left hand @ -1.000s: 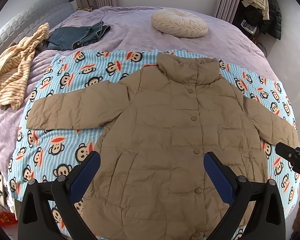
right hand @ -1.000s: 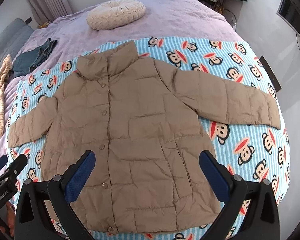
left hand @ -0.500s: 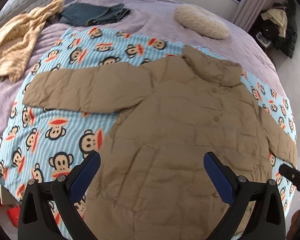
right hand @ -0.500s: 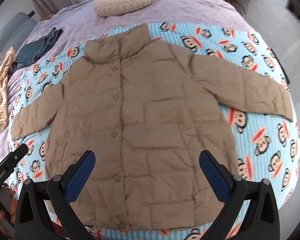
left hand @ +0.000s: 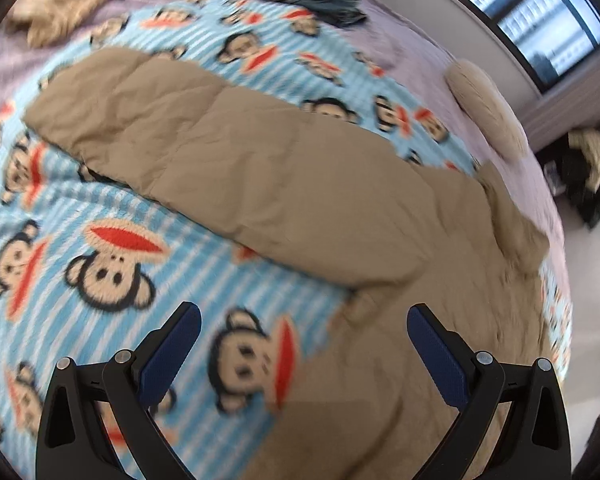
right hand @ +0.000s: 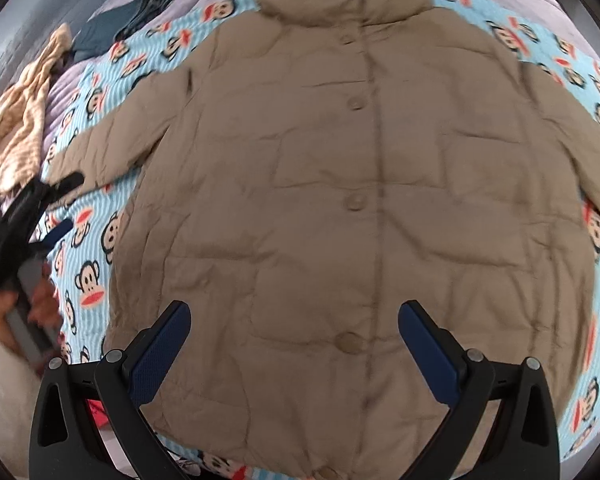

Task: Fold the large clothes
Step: 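Grasp the sleeve nearest the left tool with the left gripper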

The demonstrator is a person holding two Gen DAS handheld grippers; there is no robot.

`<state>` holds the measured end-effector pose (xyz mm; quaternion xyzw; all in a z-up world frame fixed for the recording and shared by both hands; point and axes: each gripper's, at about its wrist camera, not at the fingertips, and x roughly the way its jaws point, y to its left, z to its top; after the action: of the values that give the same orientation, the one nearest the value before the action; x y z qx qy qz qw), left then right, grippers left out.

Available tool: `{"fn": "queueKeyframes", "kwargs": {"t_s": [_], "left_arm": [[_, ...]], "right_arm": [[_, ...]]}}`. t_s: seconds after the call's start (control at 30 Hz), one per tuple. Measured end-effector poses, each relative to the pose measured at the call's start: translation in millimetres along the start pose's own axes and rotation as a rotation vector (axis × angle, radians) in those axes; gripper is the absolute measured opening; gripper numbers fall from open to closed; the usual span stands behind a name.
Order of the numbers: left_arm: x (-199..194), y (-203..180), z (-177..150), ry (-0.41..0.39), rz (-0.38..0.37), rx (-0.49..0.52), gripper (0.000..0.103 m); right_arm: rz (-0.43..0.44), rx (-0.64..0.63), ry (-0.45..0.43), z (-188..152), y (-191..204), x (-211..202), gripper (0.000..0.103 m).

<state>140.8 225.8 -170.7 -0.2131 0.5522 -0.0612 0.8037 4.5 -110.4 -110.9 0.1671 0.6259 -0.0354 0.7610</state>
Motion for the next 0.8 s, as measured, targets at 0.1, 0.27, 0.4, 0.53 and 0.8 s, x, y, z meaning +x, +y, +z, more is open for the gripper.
{"fn": "queueKeyframes", "kwargs": {"t_s": [0.1,0.27,0.4,0.53,0.8], "left_arm": [[28.0,26.6,16.1,0.016,-0.051,-0.07,0.103],[52.8,60.6,46.4,-0.03,-0.107,-0.156,0.103],[50.0,76.3,79.2,-0.112,-0.094,-0.171,0.103],[50.4,87.2,109.7,-0.168,-0.044,-0.183,0.1],[37.3,82.6,133.5,-0.178,-0.116,-0.139,0.014]], "right_arm": [[0.027,0.006,0.01,2.3,4.0,16.9,0.103],[0.061,0.016,-0.002,8.7,13.0,39.0,0.103],[0.09,0.012,-0.048,20.6,19.2,41.7,0.103],[0.114,0.003,-0.104,43.8,27.6,42.6,0.103],[0.168,0.019,-0.166,104.1,61.6,58.1,0.071]]}}
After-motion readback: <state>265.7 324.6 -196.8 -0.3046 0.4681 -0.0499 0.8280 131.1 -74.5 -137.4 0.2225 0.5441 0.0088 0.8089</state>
